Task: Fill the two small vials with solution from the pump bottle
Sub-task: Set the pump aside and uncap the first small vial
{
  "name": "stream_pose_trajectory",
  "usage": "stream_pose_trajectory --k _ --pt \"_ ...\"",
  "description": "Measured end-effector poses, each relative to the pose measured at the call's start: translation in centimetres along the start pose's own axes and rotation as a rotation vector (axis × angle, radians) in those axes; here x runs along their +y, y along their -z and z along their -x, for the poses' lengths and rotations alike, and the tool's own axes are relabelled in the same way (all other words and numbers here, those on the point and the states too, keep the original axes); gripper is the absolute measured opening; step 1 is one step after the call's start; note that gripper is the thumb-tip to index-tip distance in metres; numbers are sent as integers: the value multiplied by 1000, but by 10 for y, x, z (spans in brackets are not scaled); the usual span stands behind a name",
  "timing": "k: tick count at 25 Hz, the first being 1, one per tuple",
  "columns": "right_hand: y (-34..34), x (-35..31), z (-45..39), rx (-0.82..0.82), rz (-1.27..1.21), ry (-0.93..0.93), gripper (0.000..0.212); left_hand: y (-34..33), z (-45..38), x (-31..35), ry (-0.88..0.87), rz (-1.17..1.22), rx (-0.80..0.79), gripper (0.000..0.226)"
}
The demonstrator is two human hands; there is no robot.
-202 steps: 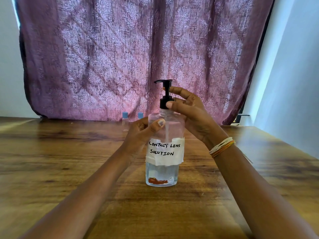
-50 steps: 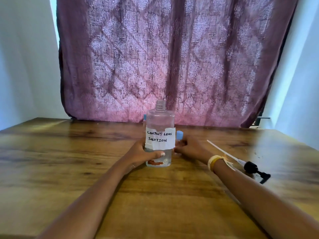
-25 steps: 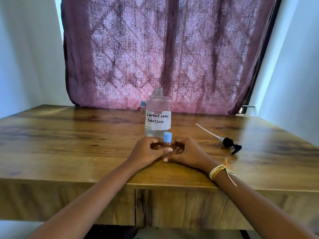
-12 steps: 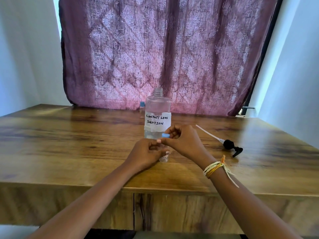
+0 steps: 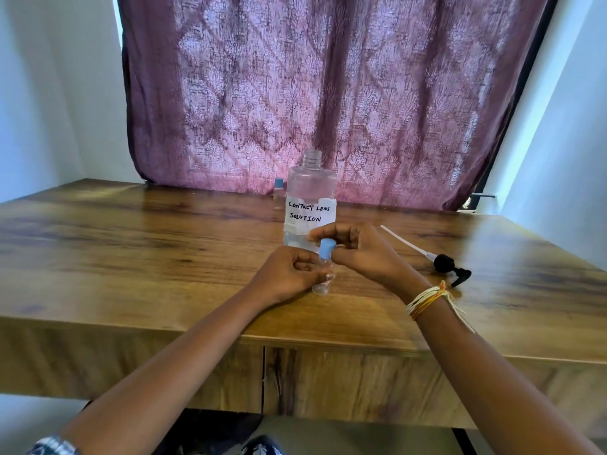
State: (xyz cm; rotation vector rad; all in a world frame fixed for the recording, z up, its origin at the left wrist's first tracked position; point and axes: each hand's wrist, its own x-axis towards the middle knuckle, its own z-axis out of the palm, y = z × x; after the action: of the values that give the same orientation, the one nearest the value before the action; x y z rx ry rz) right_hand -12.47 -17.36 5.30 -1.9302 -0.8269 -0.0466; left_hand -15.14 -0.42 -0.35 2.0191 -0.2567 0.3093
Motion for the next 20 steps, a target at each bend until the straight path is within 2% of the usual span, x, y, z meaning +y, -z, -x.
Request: stream_pose_trajectory --k 4,8,12,17,20 --pt "-7 5 2 128 -128 -47 33 0 -2 0 -14 8 -7 15" --pt "-3 6 0 -6 -353 -100 48 0 -3 0 -20 2 -12 12" --pt "-2 9 1 106 -232 -91 52 -2 -4 -1 -19 45 -12 17" --pt "2 8 4 -24 -340 -77 58 -2 -4 -1 3 32 -17 26" --pt "-3 9 4 68 -229 -82 60 -2 -4 -1 -19 43 -17 25"
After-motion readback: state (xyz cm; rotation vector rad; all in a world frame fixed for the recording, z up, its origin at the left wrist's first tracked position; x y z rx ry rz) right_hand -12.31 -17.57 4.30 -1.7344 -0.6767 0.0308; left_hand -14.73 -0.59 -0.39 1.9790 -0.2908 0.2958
